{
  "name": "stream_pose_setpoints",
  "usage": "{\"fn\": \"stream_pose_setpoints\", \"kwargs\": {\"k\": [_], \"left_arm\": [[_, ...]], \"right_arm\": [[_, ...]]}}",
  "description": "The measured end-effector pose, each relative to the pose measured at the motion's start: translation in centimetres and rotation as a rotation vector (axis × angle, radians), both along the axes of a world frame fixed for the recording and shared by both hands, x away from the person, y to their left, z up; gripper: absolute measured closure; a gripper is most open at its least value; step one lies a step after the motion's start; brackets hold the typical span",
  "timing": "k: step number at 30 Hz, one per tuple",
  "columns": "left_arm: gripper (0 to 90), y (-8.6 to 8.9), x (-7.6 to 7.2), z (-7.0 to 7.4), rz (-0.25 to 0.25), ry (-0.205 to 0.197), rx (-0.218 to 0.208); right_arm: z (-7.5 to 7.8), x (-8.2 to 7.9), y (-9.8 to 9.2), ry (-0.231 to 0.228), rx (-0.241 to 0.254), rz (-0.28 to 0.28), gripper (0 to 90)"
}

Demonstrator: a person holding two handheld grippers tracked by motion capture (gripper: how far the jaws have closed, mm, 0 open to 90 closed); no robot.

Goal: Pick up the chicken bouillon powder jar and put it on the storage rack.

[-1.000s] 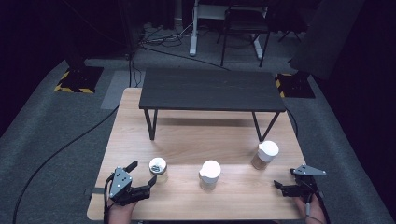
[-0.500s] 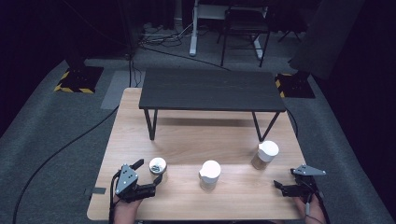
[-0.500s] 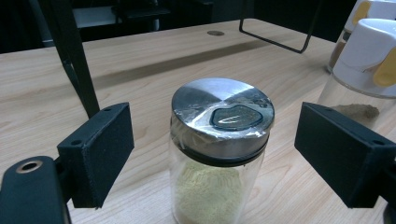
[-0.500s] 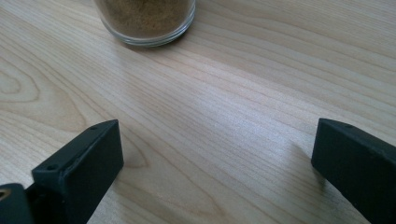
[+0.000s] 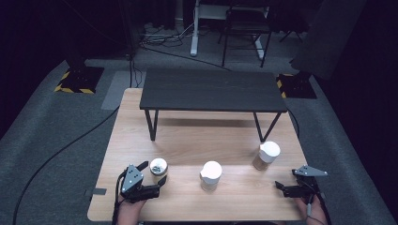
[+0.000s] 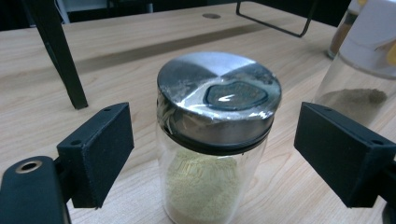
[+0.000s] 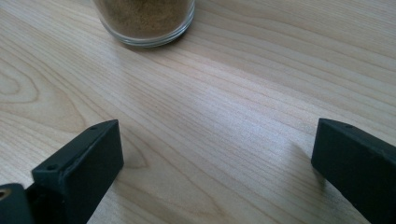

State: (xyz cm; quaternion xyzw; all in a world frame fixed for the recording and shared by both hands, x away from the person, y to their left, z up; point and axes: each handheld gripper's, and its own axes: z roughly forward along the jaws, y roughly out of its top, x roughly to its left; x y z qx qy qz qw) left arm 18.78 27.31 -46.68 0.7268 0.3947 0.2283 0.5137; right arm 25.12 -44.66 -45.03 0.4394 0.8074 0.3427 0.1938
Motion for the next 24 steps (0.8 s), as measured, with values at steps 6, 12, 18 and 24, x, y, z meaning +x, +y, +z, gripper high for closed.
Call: {"fn": "stream_pose_setpoints", "kwargs": {"k": [6,12,18,24], "left_arm": [[12.7,-0.2,0.7,-0.4,-0.006,0.031,0.007],[14.2,-0.5,1.4,-0.7,-0.003,0.050,0.019],[19.9,-0.6,2.2,-1.1,-0.011,0.057,0.019],[29.2,-0.5,2.7,-1.3,-0.037,0.053,0.020]], "right_arm": [[0.0,0.0,0.0,0.000,0.000,0.000,2.0],[0.0,0.0,0.0,0.000,0.000,0.000,2.0],[0.0,0.0,0.0,0.000,0.000,-0.002,1.9],[0.0,0.0,0.1,0.000,0.000,-0.004,1.9]]}}
